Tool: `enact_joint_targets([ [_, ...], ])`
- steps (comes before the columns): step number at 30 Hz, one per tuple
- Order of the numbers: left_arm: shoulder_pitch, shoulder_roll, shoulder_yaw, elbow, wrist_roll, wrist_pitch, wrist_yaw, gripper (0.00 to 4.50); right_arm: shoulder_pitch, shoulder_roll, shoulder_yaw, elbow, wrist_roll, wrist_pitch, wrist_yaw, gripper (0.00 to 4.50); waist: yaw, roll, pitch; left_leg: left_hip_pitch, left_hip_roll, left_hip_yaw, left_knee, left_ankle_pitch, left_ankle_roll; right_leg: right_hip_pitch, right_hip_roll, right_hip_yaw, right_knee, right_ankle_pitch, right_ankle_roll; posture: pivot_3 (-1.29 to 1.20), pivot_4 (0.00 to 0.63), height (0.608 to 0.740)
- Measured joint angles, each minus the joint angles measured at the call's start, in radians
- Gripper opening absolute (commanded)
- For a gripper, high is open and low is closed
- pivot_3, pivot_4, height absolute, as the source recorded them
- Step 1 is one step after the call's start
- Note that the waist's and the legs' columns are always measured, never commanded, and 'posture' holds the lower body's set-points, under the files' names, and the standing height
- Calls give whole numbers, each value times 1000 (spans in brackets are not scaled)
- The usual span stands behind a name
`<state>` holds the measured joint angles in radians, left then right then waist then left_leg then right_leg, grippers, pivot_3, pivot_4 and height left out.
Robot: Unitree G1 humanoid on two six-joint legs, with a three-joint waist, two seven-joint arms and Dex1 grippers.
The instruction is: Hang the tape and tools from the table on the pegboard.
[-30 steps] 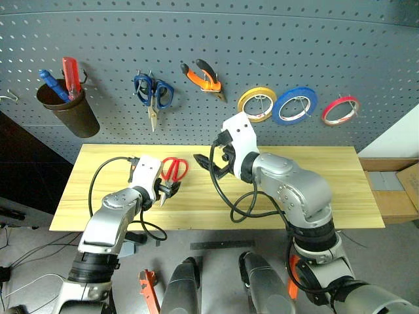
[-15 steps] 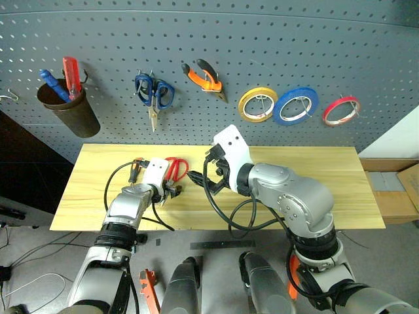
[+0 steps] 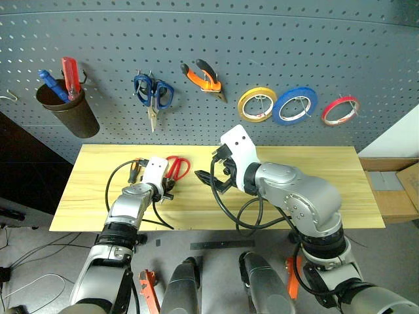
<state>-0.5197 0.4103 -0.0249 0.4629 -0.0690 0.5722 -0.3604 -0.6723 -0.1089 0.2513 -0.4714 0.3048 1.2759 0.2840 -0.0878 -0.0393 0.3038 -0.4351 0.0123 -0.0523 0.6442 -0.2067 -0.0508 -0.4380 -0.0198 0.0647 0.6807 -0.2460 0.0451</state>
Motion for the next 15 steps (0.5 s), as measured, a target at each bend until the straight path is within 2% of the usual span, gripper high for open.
enact_joint_targets([
  [3, 55, 0, 24, -55, -8, -15, -1, 1073, 25, -45, -16, -47, 28, 17, 21, 4500, -1, 0, 0, 0, 0, 0, -1, 0, 0, 0, 0, 0, 0, 0, 0, -132, 292, 740],
  [8, 236, 2, 54, -282, -28, -50, -20, 1073, 86, -241, -36, -172, 61, -46, 117, 4500, 0, 0, 0, -1, 0, 0, -1, 0, 0, 0, -1, 1, -2, -1, 1, -131, 294, 740],
  [11, 320, 5, 69, -426, -38, -76, -29, 1073, 139, -295, -53, -224, 79, -156, 181, 4500, 0, 0, 0, 0, 0, 1, -2, 0, 0, 0, 0, 1, -2, -1, 1, -129, 294, 740],
  [15, 411, 8, 82, -636, -48, -159, -45, 1073, 155, -324, -150, -262, 156, -215, 252, 4500, 0, 0, 0, 0, 0, 1, 0, 0, 0, 1, 0, 2, -2, -1, 2, -124, 292, 740],
])
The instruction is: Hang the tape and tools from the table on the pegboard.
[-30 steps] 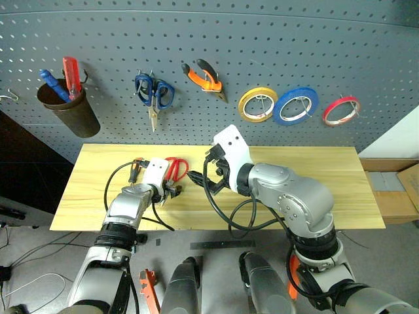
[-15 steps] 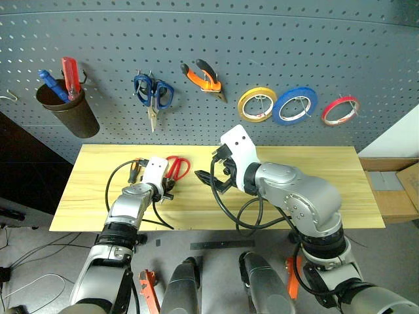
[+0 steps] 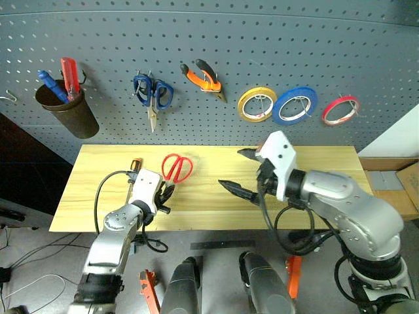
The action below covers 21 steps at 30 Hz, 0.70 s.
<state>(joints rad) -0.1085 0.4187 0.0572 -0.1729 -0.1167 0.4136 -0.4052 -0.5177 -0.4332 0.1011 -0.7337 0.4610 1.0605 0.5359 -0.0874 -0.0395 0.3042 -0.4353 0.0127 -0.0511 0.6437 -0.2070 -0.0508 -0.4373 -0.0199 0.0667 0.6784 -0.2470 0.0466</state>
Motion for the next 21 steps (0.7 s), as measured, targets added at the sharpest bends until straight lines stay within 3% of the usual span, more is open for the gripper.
enact_joint_targets([
  [9, 48, 40, 30, -234, 71, -255, 27, 1073, -4, -69, -51, 4, 69, -102, 73, 4500, 2, 0, 0, 0, -1, 1, 0, 0, 0, 0, 0, 2, -1, -3, 4, -106, 276, 740],
  [21, -82, 50, 110, -160, 133, -361, 112, 1073, -53, -104, -38, 116, 52, -213, 76, 4500, 2, 0, 0, 0, -1, 1, 0, 0, 0, 0, 1, 1, -1, 0, 1, -108, 261, 740],
])
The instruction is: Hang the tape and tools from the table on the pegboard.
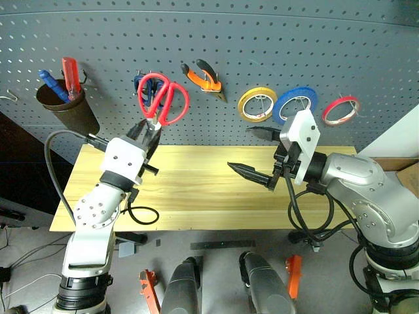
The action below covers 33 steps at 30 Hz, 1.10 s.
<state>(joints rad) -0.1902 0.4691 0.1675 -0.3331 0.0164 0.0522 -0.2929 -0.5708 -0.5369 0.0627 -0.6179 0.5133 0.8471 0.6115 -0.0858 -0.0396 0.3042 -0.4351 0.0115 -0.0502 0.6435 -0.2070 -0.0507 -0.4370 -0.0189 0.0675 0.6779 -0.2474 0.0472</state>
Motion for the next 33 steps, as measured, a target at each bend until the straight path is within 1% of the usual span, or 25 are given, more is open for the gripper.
enact_joint_targets([
  [4, -17, 3, 16, 57, 0, 2, 3, 1073, -20, 0, 10, 17, -3, -17, 1, 4500, 0, 0, 0, 0, 0, 0, 0, 0, 0, 0, 0, 0, 0, 0, 0, -114, 263, 740],
  [10, -34, 4, 17, 80, 0, 7, 0, 1073, -41, 0, 26, 33, -11, -28, 1, 4500, 0, 0, 0, 0, 0, -1, 0, 0, 0, 0, 0, 0, 0, 0, 0, -116, 267, 740],
  [15, -45, -7, 15, 126, -2, 47, 2, 1073, -49, 2, 39, 39, -21, -35, -1, 4500, 0, 0, 0, 0, 0, -1, 0, 0, 0, 0, 0, -1, 0, 0, 0, -120, 271, 740],
  [17, -60, -13, 14, 156, -2, 68, 7, 1781, -61, 12, 40, 49, -22, -44, -2, 4500, 0, 0, 0, 0, 0, -1, 0, 0, 0, 0, 0, -1, 1, 0, 0, -123, 271, 740],
  [18, -64, -14, 12, 161, -3, 76, 6, 1994, -65, 14, 40, 52, -22, -48, -2, 4500, -1, 0, 0, 0, 0, -1, 0, 0, 0, 0, 0, -1, 1, 0, 0, -125, 272, 740],
  [21, -73, -16, 4, 175, -15, 83, -3, 2928, -72, 21, 40, 52, -22, -56, -2, 4500, -1, 0, 0, 0, 0, -1, 0, 0, 0, 0, 0, -1, 1, 0, 0, -130, 275, 740],
  [24, -71, -23, -8, 175, -16, 85, -4, 3942, -72, 22, 43, 52, -22, -56, -3, 4500, -1, 0, 0, 0, 0, -1, 0, 0, 0, 0, -1, -1, 1, 0, 0, -131, 281, 740],
  [25, -62, -22, -9, 174, -15, 88, -4, 4362, -71, 25, 48, 52, -22, -55, -5, 4500, -2, 0, 0, 0, 1, -1, 0, 0, 0, 0, -1, -1, 1, 0, 0, -131, 283, 740],
  [26, -48, -22, -11, 175, -14, 91, -5, 4485, -69, 33, 52, 51, -22, -53, -9, 4500, -4, 0, 0, 0, 1, 0, 0, 0, 0, 0, -1, 0, 1, 0, 0, -131, 287, 740],
  [29, 21, -22, -14, 196, -16, 137, -17, 4485, -43, 76, 81, 48, -21, -25, -51, 4500, -8, 0, 0, 1, 1, 0, -1, 0, 0, 0, 0, 0, 1, 0, 0, -130, 295, 740],
  [33, 30, -11, 12, 318, -29, 267, -7, 4485, -17, 175, 166, 52, -31, 67, -152, 4500, -6, 0, 1, 0, 1, -1, 0, 0, 0, 0, 0, -1, 2, 0, 0, -118, 316, 740],
])
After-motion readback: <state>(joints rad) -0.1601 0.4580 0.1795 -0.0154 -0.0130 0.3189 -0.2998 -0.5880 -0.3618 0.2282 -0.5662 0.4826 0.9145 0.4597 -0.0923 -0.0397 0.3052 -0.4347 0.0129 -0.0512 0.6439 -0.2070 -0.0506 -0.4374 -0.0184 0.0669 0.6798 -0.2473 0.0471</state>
